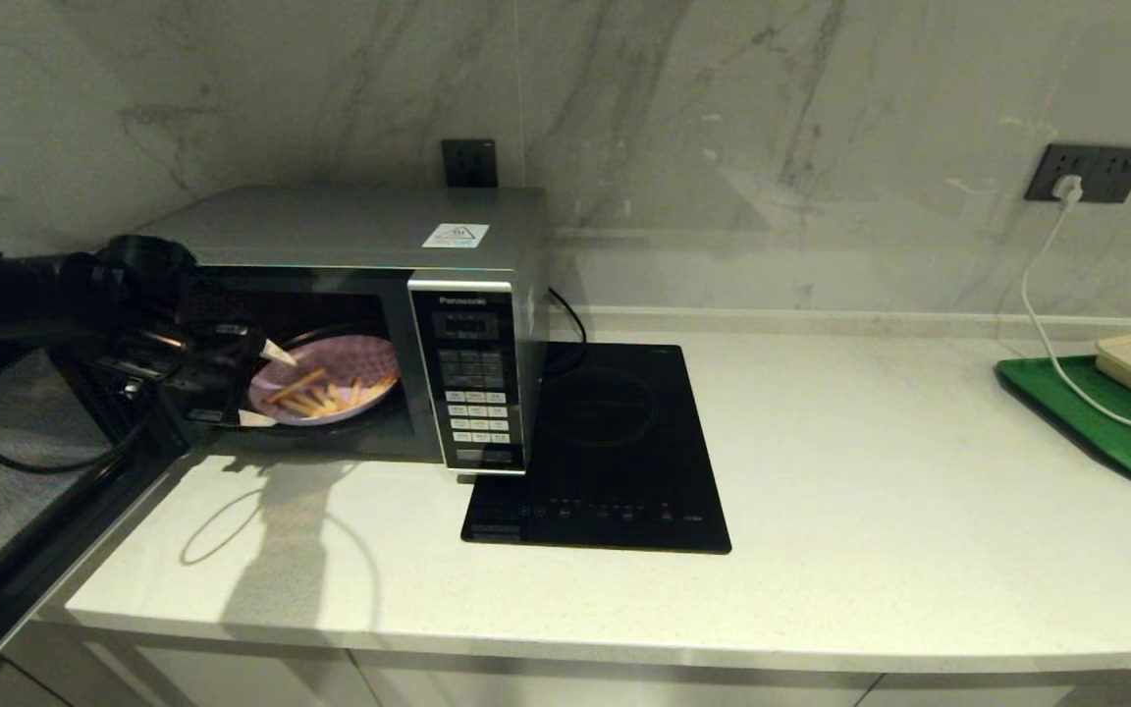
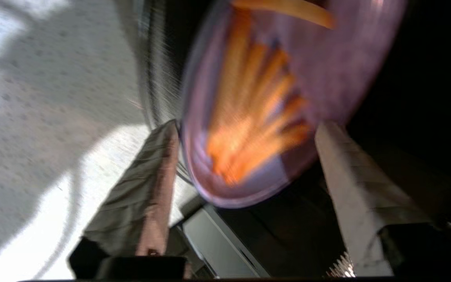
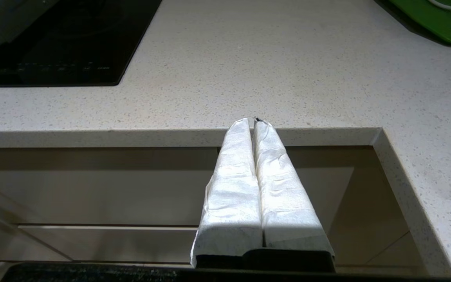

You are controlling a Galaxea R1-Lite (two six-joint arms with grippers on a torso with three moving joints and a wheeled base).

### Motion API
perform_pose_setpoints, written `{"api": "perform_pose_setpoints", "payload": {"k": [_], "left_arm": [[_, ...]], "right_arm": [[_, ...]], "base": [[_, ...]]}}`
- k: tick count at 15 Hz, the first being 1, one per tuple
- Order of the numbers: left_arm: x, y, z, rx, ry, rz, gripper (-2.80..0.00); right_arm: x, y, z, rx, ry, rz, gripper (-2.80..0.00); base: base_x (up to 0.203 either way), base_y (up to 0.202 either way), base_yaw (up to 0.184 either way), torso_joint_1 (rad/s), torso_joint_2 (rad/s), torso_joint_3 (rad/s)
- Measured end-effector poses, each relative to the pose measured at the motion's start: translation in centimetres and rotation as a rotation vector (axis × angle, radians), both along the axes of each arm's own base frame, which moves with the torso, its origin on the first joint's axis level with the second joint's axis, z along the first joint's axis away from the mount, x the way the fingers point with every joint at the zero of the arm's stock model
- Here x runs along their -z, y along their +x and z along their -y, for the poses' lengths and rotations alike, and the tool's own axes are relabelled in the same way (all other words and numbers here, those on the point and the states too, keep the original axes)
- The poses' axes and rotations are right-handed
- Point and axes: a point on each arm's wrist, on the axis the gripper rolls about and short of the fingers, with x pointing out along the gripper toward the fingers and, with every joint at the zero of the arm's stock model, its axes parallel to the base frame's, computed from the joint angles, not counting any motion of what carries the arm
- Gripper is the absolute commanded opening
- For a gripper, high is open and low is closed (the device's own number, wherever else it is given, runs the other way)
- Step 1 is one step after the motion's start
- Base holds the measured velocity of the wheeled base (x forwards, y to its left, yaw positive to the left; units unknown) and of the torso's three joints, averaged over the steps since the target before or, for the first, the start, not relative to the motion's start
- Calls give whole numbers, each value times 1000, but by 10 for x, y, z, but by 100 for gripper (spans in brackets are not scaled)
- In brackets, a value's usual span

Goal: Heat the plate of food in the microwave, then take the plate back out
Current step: Close the microwave oven

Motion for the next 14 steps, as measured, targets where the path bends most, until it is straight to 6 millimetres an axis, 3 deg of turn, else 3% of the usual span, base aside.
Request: {"api": "perform_pose_setpoints", "payload": {"k": [5,6,9,14], "left_arm": [[-41,-19,25,56,7,82,0],[-46,-24,31,71,6,75,-280],[-53,-50,50,139,15,-12,-280],[-23,-110,57,207,40,-237,-280]], "right_arm": [[0,0,0,0,0,0,-280],[0,0,0,0,0,0,-280],[0,0,0,0,0,1,-280],[0,0,0,0,0,0,-280]], "base": [[0,0,0,0,0,0],[0,0,0,0,0,0],[0,0,0,0,0,0],[0,0,0,0,0,0]]}}
